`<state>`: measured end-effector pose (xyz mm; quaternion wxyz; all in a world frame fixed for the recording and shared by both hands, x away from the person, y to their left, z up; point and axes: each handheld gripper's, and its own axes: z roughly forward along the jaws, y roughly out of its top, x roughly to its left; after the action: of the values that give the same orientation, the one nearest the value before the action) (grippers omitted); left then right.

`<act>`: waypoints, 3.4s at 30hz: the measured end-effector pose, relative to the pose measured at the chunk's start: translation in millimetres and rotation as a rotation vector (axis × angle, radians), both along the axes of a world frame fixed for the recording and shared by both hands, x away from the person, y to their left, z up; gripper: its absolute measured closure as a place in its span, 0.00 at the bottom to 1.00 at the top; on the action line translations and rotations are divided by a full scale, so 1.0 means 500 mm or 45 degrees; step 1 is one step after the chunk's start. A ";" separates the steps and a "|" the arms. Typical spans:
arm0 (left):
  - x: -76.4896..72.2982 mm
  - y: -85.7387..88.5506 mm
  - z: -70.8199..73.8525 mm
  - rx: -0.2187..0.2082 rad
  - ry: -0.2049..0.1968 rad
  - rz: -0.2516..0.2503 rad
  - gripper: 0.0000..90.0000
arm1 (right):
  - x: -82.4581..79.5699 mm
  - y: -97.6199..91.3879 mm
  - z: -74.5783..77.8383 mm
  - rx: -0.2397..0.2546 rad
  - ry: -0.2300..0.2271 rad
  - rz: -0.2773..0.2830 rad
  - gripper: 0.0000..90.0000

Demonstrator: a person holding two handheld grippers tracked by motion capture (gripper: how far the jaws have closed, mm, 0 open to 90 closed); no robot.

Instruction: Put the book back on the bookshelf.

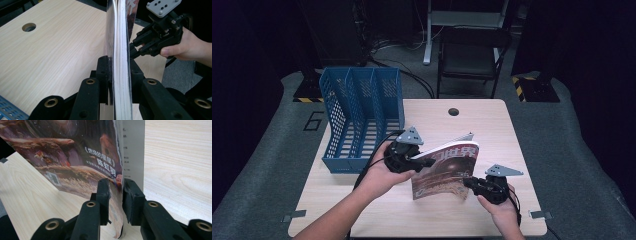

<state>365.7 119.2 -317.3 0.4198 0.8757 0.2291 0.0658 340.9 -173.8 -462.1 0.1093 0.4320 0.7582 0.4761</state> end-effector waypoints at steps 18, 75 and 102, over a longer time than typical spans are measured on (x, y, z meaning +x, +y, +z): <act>0.018 -0.036 0.018 0.102 0.037 -0.005 0.85 | 0.003 0.001 -0.001 0.009 -0.009 -0.015 0.84; 0.038 -0.056 0.027 0.251 0.032 -0.033 0.93 | 0.012 0.001 -0.002 0.037 -0.013 -0.015 0.82; 0.029 -0.057 0.048 0.273 -0.005 -0.026 0.93 | 0.002 -0.010 0.021 0.163 -0.086 -0.040 0.89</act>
<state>380.0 90.5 -293.4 0.3247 0.9179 0.2110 0.0873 341.8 -178.9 -451.7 0.1144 0.4335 0.7153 0.5360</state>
